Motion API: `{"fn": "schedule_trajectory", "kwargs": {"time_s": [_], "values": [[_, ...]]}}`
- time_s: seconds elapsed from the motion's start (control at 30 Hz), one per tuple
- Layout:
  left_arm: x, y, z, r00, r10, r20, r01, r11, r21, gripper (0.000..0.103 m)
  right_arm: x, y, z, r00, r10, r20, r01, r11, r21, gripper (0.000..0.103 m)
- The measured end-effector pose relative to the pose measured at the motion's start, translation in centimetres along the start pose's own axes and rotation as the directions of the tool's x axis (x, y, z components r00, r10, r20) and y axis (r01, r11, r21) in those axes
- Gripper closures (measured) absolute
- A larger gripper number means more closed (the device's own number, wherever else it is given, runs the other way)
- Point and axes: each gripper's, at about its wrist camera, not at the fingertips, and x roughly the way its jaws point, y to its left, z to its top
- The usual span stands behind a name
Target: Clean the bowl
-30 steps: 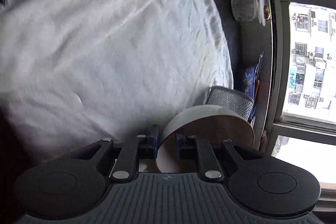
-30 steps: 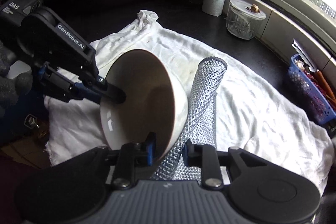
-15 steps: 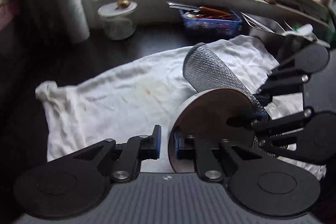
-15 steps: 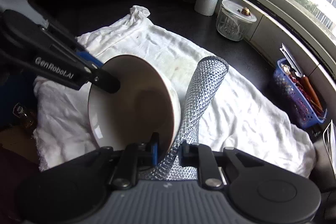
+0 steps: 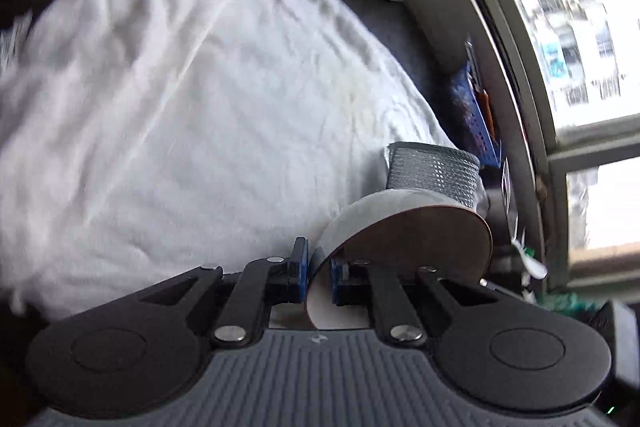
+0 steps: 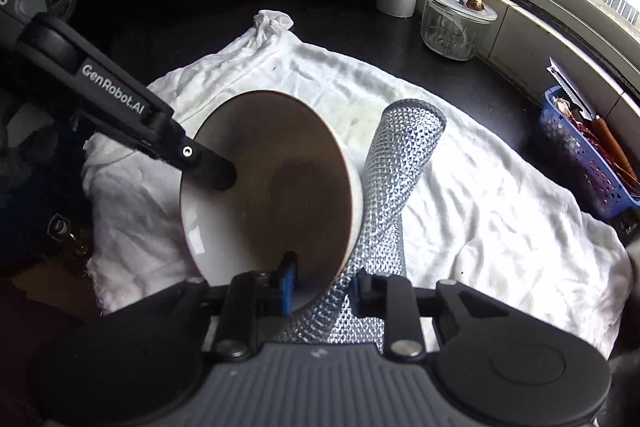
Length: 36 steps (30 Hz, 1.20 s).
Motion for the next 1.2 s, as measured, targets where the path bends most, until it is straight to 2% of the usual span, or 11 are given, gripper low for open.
{"fn": "schedule_trajectory", "kwargs": {"time_s": [0.1,0.23,0.43,0.57,0.73,0.83,0.9,0.97,1.03,1.13,1.2], "values": [[0.8,1.9,-0.2,0.997,-0.068,-0.048,0.059,0.984,-0.166,0.093,-0.1,0.4,0.1,1.0,-0.012,0.0,0.012,1.0,-0.018,0.076],[2.1,2.3,-0.7,0.986,-0.118,-0.118,0.089,0.97,-0.225,0.093,-0.6,0.1,0.3,0.999,-0.045,0.004,0.045,0.999,-0.009,0.075],[1.2,-2.1,-0.5,0.995,0.071,-0.065,-0.06,0.986,0.158,0.093,-0.3,-0.4,-0.3,0.999,-0.052,-0.001,0.052,0.999,0.011,0.081],[0.1,-7.0,-1.7,0.971,0.217,0.099,-0.236,0.811,0.535,0.092,-0.5,-0.7,-0.3,0.999,-0.046,0.003,0.045,0.999,0.021,0.086],[-0.3,-11.1,-4.6,0.926,0.229,0.299,-0.375,0.471,0.798,0.092,-0.9,-0.7,0.1,0.998,-0.061,0.007,0.061,0.998,0.008,0.086],[-0.3,-12.3,-5.3,0.918,0.204,0.341,-0.395,0.38,0.836,0.092,-1.3,-0.9,0.4,0.997,-0.077,0.013,0.077,0.997,-0.002,0.088],[-0.2,-12.2,-4.6,0.929,0.199,0.311,-0.369,0.44,0.819,0.092,-1.6,-1.0,0.6,0.996,-0.086,0.019,0.086,0.996,-0.01,0.089],[-0.5,-11.2,-3.2,0.95,0.189,0.25,-0.313,0.582,0.751,0.091,-1.9,-1.1,0.8,0.995,-0.093,0.02,0.094,0.995,-0.021,0.09],[-0.5,-10.3,-2.5,0.958,0.18,0.223,-0.286,0.66,0.695,0.091,-1.9,-1.1,0.8,0.996,-0.088,0.02,0.088,0.996,-0.017,0.09],[-0.8,-7.1,-0.1,0.982,0.138,0.127,-0.181,0.87,0.459,0.09,-1.9,-1.0,0.8,0.997,-0.079,0.027,0.079,0.997,0.005,0.089],[-1.0,-5.4,0.5,0.989,0.11,0.103,-0.139,0.933,0.333,0.089,-1.7,-1.0,0.7,0.998,-0.062,0.027,0.062,0.998,0.02,0.085]]}}
